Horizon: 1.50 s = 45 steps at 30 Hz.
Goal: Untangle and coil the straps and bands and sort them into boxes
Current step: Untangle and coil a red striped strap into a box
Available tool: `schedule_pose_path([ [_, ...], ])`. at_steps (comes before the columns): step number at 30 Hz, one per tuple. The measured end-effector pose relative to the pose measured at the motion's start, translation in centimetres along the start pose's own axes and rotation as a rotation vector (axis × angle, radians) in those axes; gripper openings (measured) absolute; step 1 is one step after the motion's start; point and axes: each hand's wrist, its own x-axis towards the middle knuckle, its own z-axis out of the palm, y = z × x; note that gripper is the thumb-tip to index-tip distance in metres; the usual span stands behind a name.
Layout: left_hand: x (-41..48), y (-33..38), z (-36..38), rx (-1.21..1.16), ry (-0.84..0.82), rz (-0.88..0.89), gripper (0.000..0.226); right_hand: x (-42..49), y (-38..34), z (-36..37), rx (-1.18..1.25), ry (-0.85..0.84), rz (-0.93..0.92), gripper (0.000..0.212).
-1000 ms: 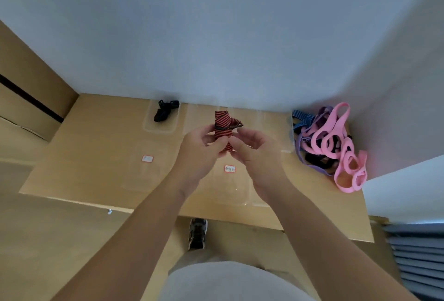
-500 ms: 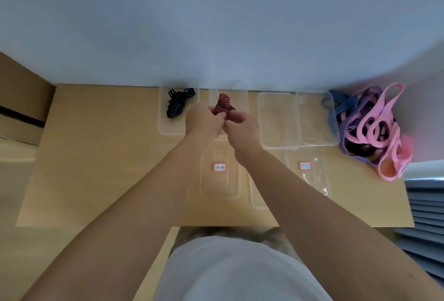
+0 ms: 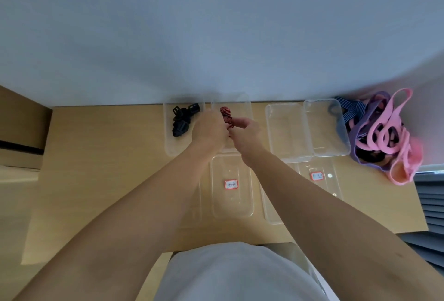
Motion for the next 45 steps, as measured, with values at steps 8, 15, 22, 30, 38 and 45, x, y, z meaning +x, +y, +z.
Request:
schedule_pose_path([
  [8, 0.5, 0.0, -0.6, 0.132, -0.026, 0.028, 0.018, 1.7, -0.3, 1.5, -0.059, 0.067, 0.055, 0.033],
  [15, 1.4, -0.8, 0.7, -0.131, 0.111, -0.044, 0.028, 2.1, -0.3, 1.6, -0.147, 0.069, 0.036, 0.033],
  [22, 0.0, -0.8, -0.8, 0.164, 0.096, 0.092, 0.02, -0.3, -2.1, 0.9, -0.68, 0.088, -0.344, 0.02],
  [30, -3.0, 0.3, -1.1, 0.257, 0.156, 0.291, 0.045, -2.9, -1.2, -6.4, -0.739, 0.332, -0.57, 0.028],
  [38, -6.7, 7.1, 0.3, 0.294, -0.015, 0.409, 0.058, -6.5, 0.7, -17.7, -0.757, 0.461, -0.383, 0.04],
  [45, -11.0, 13.1, 2.7, 0.314, -0.075, 0.519, 0.055, -10.5, 3.3, -24.4, -0.693, 0.485, -0.277, 0.036],
])
